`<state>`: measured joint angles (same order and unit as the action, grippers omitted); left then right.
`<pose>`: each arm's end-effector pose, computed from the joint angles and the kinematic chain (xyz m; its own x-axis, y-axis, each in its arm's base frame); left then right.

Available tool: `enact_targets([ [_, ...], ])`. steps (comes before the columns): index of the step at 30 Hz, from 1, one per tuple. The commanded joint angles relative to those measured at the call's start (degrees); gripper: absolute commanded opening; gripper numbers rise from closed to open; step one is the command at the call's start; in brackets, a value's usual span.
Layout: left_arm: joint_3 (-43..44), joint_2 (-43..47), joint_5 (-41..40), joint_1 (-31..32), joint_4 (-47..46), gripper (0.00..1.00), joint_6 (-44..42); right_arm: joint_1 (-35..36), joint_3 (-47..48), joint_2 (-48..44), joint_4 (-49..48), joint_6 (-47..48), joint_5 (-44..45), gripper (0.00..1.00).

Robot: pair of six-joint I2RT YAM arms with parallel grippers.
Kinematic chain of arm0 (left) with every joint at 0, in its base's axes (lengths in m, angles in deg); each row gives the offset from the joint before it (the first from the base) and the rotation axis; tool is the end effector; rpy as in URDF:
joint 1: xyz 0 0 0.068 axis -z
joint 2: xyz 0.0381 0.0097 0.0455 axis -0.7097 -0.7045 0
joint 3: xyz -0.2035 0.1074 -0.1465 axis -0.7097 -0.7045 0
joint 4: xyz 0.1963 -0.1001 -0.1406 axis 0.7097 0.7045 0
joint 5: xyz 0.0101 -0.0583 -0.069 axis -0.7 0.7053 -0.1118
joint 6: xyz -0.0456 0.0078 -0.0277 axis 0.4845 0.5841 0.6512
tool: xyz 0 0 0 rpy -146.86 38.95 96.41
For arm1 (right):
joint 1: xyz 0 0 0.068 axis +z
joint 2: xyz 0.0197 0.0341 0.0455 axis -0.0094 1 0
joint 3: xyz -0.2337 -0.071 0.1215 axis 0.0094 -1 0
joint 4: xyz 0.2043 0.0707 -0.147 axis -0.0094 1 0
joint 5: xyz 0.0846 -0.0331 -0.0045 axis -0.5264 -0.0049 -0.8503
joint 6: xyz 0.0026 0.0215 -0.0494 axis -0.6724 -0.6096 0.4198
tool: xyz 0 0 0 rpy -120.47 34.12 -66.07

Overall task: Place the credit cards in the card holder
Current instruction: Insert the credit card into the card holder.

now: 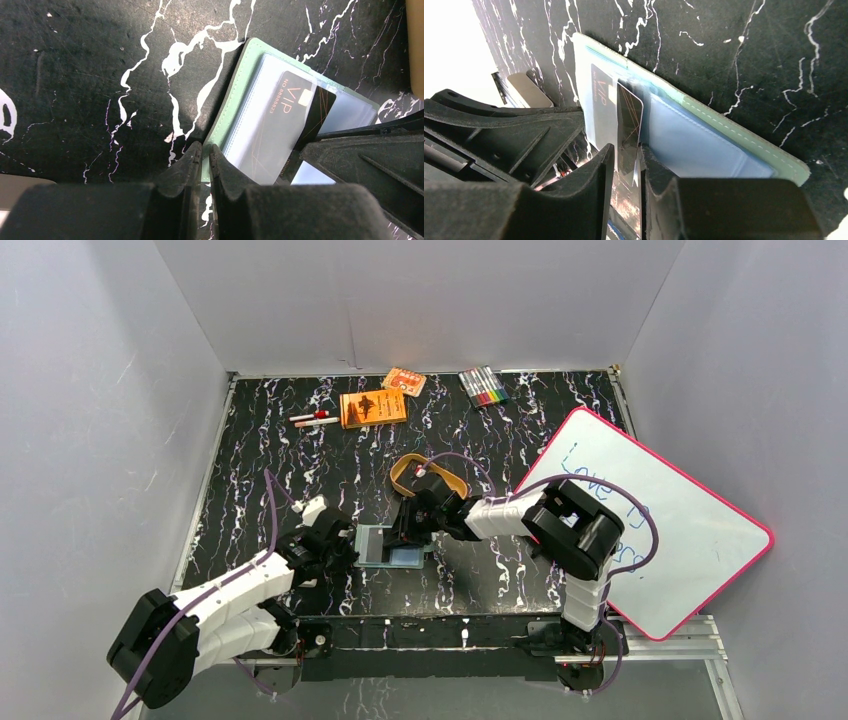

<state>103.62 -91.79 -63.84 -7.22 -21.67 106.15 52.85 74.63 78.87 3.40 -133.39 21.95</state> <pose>0.1503 -0.1059 0.1597 -0.7123 -0.4918 -0.5007 -0.2742 0.8517 -0.4466 0.2140 0.3036 0.1364 -0.9667 0.1156 -0.2284 -0.1015 0.6460 0.7566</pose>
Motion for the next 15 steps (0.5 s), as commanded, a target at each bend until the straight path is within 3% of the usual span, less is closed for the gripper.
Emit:
enact_targets([
  [1,-1.1,1.0,0.7,0.2,-0.1,0.09,0.1,0.5,2.8,-0.7,1.5,1.8,-1.0,0.33],
  [15,-1.7,0.3,3.4,0.2,-3.0,0.05,-0.2,1.6,7.2,3.0,1.1,2.0,-3.5,0.37],
])
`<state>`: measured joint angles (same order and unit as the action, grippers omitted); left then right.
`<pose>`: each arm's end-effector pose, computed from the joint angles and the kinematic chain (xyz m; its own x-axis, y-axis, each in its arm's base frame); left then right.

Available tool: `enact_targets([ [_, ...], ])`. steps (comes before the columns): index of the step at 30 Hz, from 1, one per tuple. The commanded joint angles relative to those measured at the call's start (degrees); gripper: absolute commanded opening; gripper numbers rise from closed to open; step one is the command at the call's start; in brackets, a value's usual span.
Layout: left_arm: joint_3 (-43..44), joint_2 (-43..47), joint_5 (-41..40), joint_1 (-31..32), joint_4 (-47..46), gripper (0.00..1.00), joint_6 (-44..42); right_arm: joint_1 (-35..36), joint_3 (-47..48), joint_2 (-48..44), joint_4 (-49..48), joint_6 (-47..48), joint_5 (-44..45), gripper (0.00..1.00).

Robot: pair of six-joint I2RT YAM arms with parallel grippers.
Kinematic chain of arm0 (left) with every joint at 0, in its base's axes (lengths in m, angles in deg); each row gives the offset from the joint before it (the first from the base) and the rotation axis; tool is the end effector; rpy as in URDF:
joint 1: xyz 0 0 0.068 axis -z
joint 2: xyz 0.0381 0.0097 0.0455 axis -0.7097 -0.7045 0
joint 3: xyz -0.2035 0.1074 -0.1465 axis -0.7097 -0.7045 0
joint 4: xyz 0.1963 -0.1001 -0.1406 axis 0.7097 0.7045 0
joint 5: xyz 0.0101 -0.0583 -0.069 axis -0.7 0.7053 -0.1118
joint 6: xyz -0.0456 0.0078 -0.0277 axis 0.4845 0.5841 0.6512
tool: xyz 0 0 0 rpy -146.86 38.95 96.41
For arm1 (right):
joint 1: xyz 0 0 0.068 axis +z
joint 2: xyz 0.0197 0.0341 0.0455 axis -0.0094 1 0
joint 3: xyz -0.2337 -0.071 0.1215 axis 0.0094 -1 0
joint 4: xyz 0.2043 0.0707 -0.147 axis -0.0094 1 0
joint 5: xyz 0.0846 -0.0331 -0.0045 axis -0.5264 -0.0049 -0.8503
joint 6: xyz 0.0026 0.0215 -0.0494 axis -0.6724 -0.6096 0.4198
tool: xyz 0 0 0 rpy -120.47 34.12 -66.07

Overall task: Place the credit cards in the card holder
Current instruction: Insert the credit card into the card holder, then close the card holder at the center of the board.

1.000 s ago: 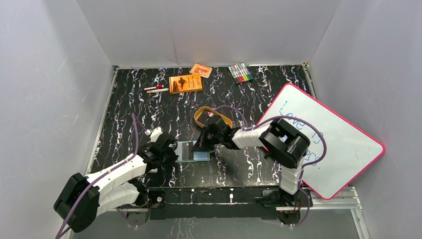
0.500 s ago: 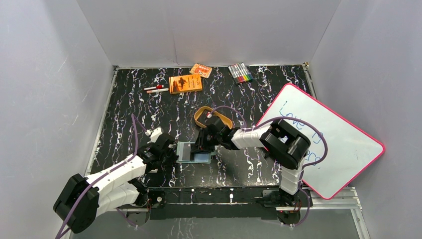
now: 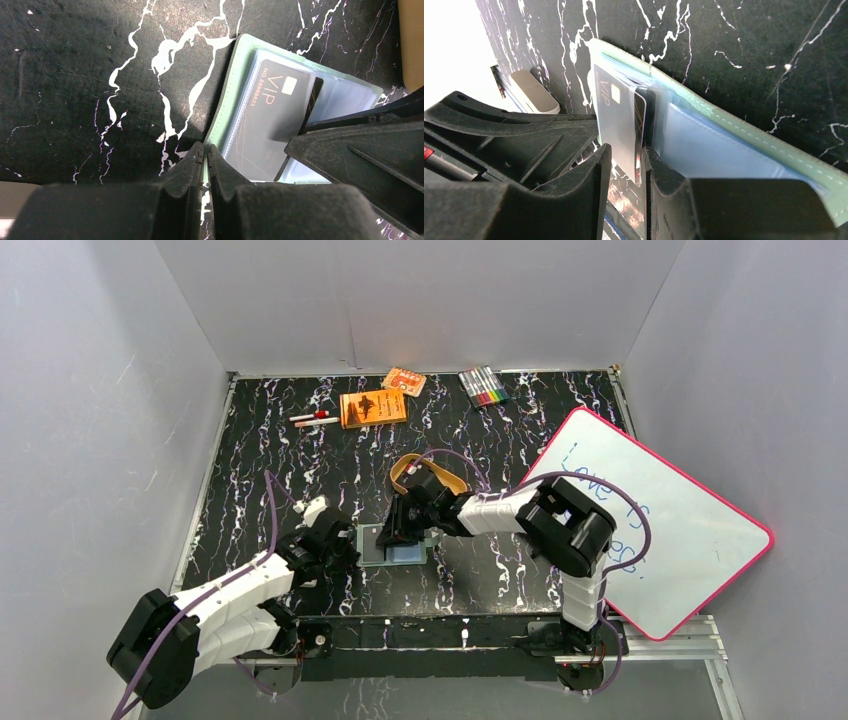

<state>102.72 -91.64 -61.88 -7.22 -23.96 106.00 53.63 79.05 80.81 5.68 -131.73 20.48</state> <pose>0.1500 -0.1071 0.1580 -0.7214 -0.4919 -0.4875 -0.2510 0.8418 -0.4780 0.2181 0.3195 0.1427 -0.9688 0.0675 -0.2385 -0.1426 0.6351 0.7591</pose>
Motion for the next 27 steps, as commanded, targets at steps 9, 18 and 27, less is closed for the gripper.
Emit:
enact_targets([
  [9,0.1,1.7,-2.1,0.2,3.1,0.06,0.5,0.9,3.8,-2.3,5.8,4.3,2.0,0.44],
  [18,0.9,3.7,-4.7,0.2,5.7,0.08,1.0,0.9,6.1,-12.9,21.4,11.8,10.7,0.59],
  [27,4.6,7.6,-6.3,0.2,8.9,0.42,0.7,0.9,-4.3,-28.9,31.3,17.0,27.2,0.58],
])
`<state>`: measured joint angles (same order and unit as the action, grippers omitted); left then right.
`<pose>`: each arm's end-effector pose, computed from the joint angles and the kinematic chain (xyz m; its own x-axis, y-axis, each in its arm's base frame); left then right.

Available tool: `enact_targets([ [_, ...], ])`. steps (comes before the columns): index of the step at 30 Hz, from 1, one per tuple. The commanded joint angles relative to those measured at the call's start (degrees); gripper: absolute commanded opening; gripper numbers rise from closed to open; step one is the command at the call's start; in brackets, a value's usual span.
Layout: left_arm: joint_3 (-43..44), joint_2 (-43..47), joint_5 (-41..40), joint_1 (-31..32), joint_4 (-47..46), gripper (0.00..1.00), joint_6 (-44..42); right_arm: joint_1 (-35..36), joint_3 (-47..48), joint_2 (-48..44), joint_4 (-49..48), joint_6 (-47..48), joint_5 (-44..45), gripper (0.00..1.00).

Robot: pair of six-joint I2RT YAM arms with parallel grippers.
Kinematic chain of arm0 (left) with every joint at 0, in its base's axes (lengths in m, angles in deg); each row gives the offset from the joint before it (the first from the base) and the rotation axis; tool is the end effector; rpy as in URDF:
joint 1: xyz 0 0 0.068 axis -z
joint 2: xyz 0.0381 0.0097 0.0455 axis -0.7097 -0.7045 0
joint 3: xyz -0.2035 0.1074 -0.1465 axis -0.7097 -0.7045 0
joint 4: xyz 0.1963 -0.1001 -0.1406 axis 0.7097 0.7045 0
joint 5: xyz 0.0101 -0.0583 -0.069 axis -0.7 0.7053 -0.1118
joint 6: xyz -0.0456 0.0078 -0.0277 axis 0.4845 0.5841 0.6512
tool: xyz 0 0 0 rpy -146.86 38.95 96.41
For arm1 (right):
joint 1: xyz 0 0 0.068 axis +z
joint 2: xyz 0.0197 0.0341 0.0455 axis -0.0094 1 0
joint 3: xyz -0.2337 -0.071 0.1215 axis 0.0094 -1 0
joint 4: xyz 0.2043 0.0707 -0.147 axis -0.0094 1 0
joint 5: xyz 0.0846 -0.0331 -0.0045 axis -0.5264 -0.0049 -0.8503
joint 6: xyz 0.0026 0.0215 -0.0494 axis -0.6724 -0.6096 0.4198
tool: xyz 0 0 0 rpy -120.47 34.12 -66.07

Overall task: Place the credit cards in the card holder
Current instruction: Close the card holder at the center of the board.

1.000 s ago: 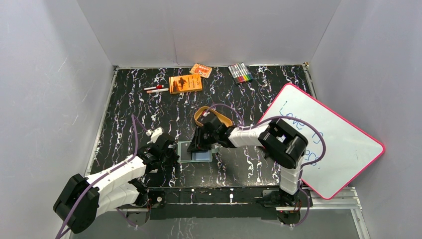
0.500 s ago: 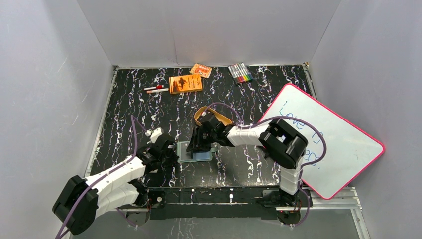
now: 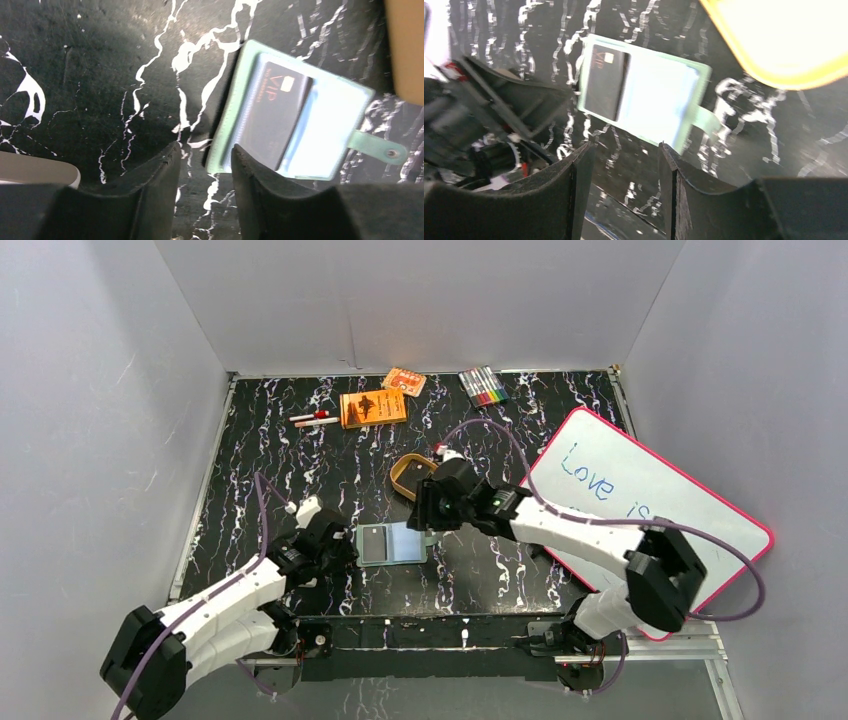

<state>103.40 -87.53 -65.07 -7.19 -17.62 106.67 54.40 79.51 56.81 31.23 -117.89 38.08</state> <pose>0.1426 -0.0990 0.1656 -0.6981 -0.5023 -0.5102 -0.2874 0.8493 -0.4428 0.1860 0.2639 0.2487 -0.8392 0.0474 -0.5417 -0.3022 0.7875 0.5371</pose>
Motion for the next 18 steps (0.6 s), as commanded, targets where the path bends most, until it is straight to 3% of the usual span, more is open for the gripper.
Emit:
enact_targets([
  [1,4.7,4.0,-3.7,0.2,3.4,0.48,-0.1,0.1,-6.0,-5.4,5.8,3.0,10.3,0.58],
  [5,6.9,5.8,-5.7,0.2,6.4,0.63,-0.1,0.0,-8.2,-4.0,4.2,1.3,11.2,0.57],
  [18,6.4,11.2,-5.5,0.2,10.5,0.62,2.1,-1.4,-6.3,4.4,-3.0,0.2,12.2,0.48],
])
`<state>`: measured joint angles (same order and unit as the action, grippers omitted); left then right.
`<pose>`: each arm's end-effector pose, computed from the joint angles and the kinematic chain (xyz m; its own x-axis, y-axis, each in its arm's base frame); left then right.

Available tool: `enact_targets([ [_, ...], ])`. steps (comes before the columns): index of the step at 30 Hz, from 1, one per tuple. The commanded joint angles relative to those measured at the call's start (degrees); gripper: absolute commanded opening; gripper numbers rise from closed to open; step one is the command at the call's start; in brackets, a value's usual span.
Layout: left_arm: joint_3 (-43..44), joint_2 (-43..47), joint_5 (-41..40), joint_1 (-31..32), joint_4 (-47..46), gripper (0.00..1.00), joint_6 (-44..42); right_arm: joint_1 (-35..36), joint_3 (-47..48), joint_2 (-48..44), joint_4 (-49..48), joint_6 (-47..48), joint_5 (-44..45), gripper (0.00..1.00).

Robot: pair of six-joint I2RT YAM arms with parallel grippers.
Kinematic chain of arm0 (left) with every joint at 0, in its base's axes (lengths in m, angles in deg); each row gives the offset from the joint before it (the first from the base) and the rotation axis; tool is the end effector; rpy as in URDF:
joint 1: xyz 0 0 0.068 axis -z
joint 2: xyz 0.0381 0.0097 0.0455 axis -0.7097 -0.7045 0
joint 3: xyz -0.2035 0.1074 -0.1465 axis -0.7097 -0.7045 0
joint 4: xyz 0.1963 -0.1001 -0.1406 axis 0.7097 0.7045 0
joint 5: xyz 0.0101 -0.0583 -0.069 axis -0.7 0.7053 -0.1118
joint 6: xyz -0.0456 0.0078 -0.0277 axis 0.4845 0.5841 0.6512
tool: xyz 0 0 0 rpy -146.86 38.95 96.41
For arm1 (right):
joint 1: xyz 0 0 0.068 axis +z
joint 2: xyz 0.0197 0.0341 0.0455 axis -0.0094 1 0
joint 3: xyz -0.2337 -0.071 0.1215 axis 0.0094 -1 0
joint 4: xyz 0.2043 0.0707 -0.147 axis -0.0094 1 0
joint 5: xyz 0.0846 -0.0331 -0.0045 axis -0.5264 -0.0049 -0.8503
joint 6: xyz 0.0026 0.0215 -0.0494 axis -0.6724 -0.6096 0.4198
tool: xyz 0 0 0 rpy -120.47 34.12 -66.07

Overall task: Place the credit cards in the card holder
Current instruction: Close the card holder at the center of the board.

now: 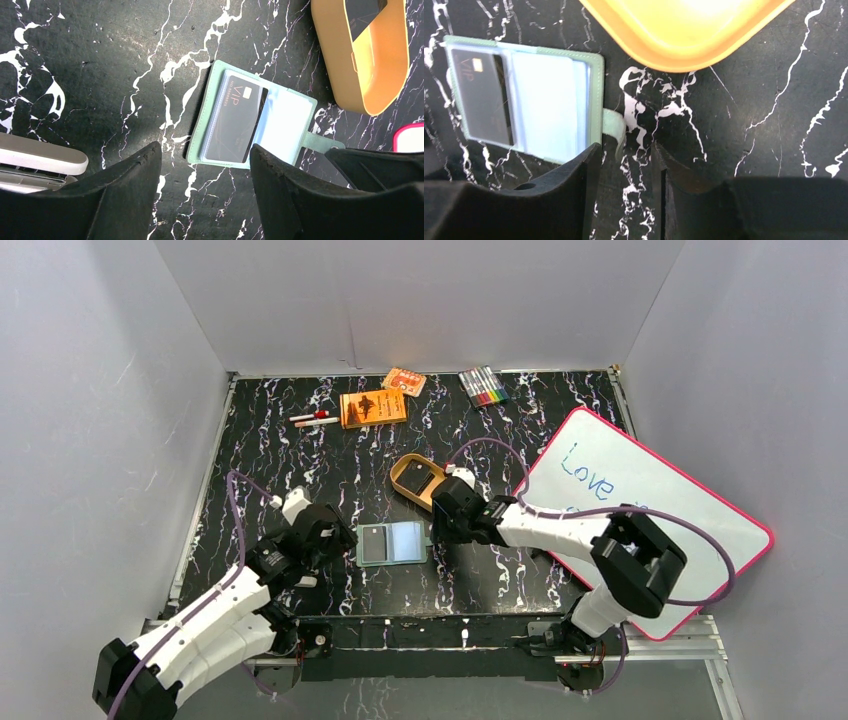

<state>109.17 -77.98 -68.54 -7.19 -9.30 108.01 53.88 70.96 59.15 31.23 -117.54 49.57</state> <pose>0.1344 -0.0900 0.2124 -0.6031 -0.5705 -0.5575 -0.2774 0.8053 -0.5239 0.1826 0.2420 0.1903 -0.8272 0.0353 -0.5608 -0.1819 0.9275 0.3266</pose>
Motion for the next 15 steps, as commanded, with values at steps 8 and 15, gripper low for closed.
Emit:
enact_targets([
  [8,0.8,1.2,-1.9,0.2,2.1,0.6,0.9,-1.3,2.9,2.8,-3.3,1.1,-0.2,0.14],
  [15,-1.4,-0.5,2.6,0.2,-3.5,0.58,-1.3,-1.3,3.0,-4.1,3.2,7.9,-0.9,0.0],
])
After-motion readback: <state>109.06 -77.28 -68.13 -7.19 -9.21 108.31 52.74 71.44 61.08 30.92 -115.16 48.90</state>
